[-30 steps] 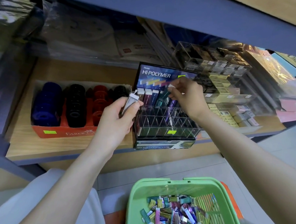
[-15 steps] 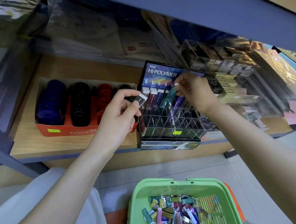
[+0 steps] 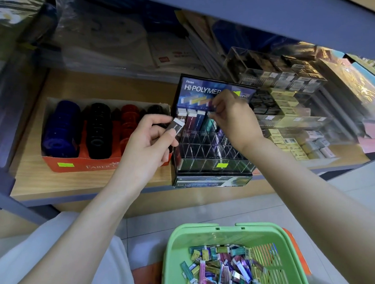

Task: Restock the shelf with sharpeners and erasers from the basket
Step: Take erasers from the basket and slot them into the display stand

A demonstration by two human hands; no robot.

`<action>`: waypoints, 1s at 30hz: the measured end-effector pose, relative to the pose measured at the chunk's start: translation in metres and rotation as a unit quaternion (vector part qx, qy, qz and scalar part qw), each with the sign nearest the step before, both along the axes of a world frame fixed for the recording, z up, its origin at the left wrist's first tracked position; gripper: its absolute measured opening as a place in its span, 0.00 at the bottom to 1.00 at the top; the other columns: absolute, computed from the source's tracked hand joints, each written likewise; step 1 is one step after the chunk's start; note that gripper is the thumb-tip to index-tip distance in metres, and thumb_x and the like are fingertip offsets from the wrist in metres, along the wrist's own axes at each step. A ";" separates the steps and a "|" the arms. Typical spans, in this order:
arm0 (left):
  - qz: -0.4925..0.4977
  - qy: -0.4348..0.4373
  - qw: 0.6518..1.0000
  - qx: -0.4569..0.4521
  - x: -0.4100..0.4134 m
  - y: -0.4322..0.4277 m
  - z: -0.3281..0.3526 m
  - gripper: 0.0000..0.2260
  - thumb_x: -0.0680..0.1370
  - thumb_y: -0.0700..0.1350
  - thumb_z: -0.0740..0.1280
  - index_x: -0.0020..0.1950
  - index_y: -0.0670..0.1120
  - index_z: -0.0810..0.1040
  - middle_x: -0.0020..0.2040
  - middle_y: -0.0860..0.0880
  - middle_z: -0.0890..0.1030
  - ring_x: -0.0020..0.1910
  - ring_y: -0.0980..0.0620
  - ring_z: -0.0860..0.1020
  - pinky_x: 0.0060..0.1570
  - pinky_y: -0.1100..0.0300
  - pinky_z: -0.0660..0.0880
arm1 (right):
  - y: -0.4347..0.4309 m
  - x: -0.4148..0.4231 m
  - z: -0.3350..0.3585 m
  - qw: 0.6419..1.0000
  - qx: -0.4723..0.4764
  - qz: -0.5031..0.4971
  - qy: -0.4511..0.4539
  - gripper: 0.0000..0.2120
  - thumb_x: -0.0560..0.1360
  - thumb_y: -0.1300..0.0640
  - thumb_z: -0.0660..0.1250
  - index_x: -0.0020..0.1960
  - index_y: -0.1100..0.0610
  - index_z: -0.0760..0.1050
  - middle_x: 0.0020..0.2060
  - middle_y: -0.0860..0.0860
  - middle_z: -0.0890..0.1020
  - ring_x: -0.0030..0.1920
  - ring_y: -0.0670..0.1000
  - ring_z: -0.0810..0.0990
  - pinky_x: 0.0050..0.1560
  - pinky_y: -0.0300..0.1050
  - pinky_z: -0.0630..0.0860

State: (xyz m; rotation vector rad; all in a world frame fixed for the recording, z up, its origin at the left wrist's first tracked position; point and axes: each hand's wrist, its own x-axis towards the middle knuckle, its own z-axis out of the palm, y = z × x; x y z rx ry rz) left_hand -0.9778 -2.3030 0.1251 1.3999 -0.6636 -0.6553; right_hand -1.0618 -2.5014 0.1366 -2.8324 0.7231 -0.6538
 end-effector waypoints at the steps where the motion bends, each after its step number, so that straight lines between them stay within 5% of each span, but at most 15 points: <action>1: 0.002 0.003 1.000 0.002 -0.001 0.000 0.000 0.05 0.80 0.41 0.62 0.52 0.52 0.72 0.37 0.52 0.78 0.27 0.59 0.70 0.26 0.69 0.67 | 0.008 -0.001 0.004 0.999 0.032 0.004 -0.033 0.06 0.76 0.61 0.67 0.50 0.59 0.72 0.41 0.51 0.76 0.38 0.52 0.76 0.40 0.48 0.74; 3: 0.000 -0.005 1.000 0.000 -0.002 0.000 -0.001 0.03 0.79 0.41 0.64 0.49 0.49 0.73 0.38 0.52 0.79 0.27 0.60 0.70 0.27 0.69 0.68 | 0.030 -0.005 0.014 0.988 0.134 0.006 -0.074 0.01 0.78 0.57 0.64 0.49 0.55 0.72 0.39 0.47 0.77 0.36 0.46 0.76 0.38 0.38 0.73; 6: -0.019 -0.053 0.998 0.020 -0.003 0.002 -0.005 0.06 0.78 0.41 0.65 0.47 0.52 0.78 0.30 0.59 0.76 0.29 0.60 0.70 0.34 0.67 0.67 | 0.065 -0.020 0.020 0.942 0.328 0.036 -0.067 0.03 0.79 0.57 0.61 0.51 0.54 0.73 0.41 0.51 0.80 0.37 0.44 0.80 0.42 0.38 0.79; 10: -0.024 -0.081 0.996 0.028 -0.009 0.002 -0.003 0.11 0.76 0.38 0.67 0.50 0.54 0.76 0.33 0.58 0.78 0.31 0.63 0.73 0.35 0.70 0.69 | 0.084 -0.043 0.012 0.915 0.397 0.072 -0.028 0.04 0.76 0.61 0.67 0.47 0.53 0.77 0.37 0.50 0.81 0.38 0.46 0.81 0.44 0.40 0.80; 13: -0.008 -0.077 0.997 0.012 -0.016 0.001 -0.002 0.16 0.73 0.37 0.71 0.51 0.53 0.71 0.42 0.50 0.81 0.40 0.56 0.79 0.42 0.63 0.76 | 0.089 -0.055 0.007 0.919 0.387 0.069 -0.013 0.06 0.73 0.60 0.71 0.45 0.50 0.77 0.38 0.48 0.82 0.38 0.43 0.79 0.45 0.38 0.78; 16: -0.032 -0.131 0.991 0.006 -0.025 0.000 -0.002 0.11 0.72 0.39 0.72 0.48 0.50 0.74 0.41 0.52 0.81 0.42 0.53 0.79 0.45 0.58 0.76 | 0.094 -0.063 0.004 0.921 0.385 0.056 -0.025 0.05 0.73 0.59 0.71 0.44 0.50 0.76 0.38 0.46 0.81 0.39 0.43 0.79 0.47 0.41 0.78; 20: -0.049 -0.227 0.973 -0.008 -0.037 -0.002 -0.005 0.06 0.75 0.41 0.69 0.48 0.51 0.76 0.42 0.57 0.80 0.44 0.59 0.77 0.46 0.67 0.72 | 0.094 -0.074 0.005 0.890 0.448 0.037 -0.070 0.02 0.75 0.62 0.67 0.46 0.58 0.74 0.37 0.51 0.79 0.38 0.46 0.82 0.41 0.39 0.79; 23: -0.022 -0.337 0.941 0.024 -0.038 -0.007 -0.011 0.11 0.77 0.44 0.65 0.59 0.49 0.74 0.49 0.59 0.74 0.50 0.61 0.71 0.53 0.73 0.65 | 0.085 -0.081 0.010 0.885 0.451 0.015 -0.114 0.03 0.76 0.64 0.65 0.46 0.58 0.74 0.36 0.52 0.78 0.36 0.45 0.80 0.38 0.36 0.78; 27: -0.041 -0.425 0.900 0.083 -0.041 -0.012 -0.018 0.16 0.79 0.45 0.63 0.67 0.47 0.71 0.55 0.55 0.72 0.56 0.56 0.67 0.61 0.60 0.63 | 0.053 -0.087 0.029 0.915 0.364 -0.052 -0.163 0.04 0.77 0.63 0.65 0.46 0.55 0.74 0.37 0.51 0.79 0.34 0.41 0.80 0.38 0.33 0.77; 30: -0.057 -0.496 0.861 0.102 -0.046 -0.016 -0.024 0.13 0.79 0.44 0.64 0.62 0.45 0.76 0.52 0.51 0.74 0.53 0.53 0.67 0.57 0.55 0.67 | 0.015 -0.086 0.030 0.955 0.232 -0.121 -0.143 0.02 0.77 0.59 0.66 0.46 0.55 0.73 0.39 0.56 0.81 0.38 0.48 0.81 0.40 0.39 0.78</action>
